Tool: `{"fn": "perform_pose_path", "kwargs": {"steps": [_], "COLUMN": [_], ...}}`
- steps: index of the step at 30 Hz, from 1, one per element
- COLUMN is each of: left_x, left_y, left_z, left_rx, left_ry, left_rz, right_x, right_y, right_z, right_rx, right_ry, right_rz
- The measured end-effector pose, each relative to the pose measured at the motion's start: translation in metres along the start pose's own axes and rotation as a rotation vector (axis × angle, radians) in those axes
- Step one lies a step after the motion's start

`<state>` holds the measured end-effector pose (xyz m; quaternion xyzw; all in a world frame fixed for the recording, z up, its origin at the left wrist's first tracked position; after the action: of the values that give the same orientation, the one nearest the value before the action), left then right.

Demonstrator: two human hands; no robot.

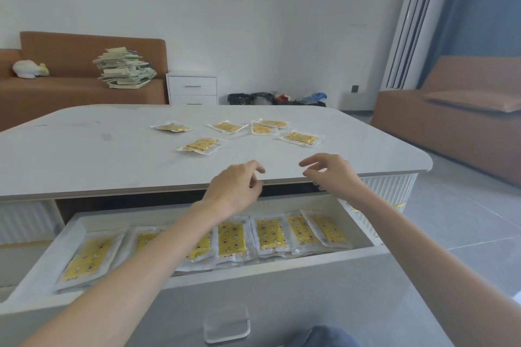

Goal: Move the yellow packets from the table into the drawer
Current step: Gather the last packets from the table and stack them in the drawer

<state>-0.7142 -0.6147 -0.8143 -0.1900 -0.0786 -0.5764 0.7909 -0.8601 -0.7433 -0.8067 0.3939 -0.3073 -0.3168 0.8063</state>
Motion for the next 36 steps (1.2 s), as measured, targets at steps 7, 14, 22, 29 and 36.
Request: {"fn": "perform_pose_path", "kwargs": {"steps": [7,14,22,29,36], "left_x": [0.027,0.056,0.102,0.134,0.146], "left_y": [0.042,0.108,0.137,0.151,0.161], "left_z": [0.018,-0.016,-0.045,-0.047,-0.05], "left_rx": [0.134,0.281,0.269,0.294,0.226], "left_ry": [-0.103,0.153,0.186,0.092,0.049], "left_rz": [0.133,0.456,0.494,0.464,0.481], "right_x": [0.023,0.063,0.133,0.184,0.204], "right_y": [0.002,-0.007,-0.035,-0.058,-0.061], "right_z": [-0.016,-0.035,-0.053,-0.065,-0.066], "right_rx": [0.043,-0.046,-0.235,-0.565,-0.814], "right_ry": [-0.097,-0.103,-0.072,-0.066,-0.029], "right_rz": [0.001,-0.017,-0.077,-0.211,-0.296]}}
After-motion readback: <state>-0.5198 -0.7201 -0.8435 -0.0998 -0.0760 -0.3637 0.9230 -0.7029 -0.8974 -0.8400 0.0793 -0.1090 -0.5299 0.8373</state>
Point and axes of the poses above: each hand's wrist, its own x-axis towards the middle knuckle, its own z-axis out of the back of the hand, y = z × x, the point moved 6 cm from there along x, towards the middle knuckle, and after that the axes turned 12 degrees about x, right-handed, at the moved point
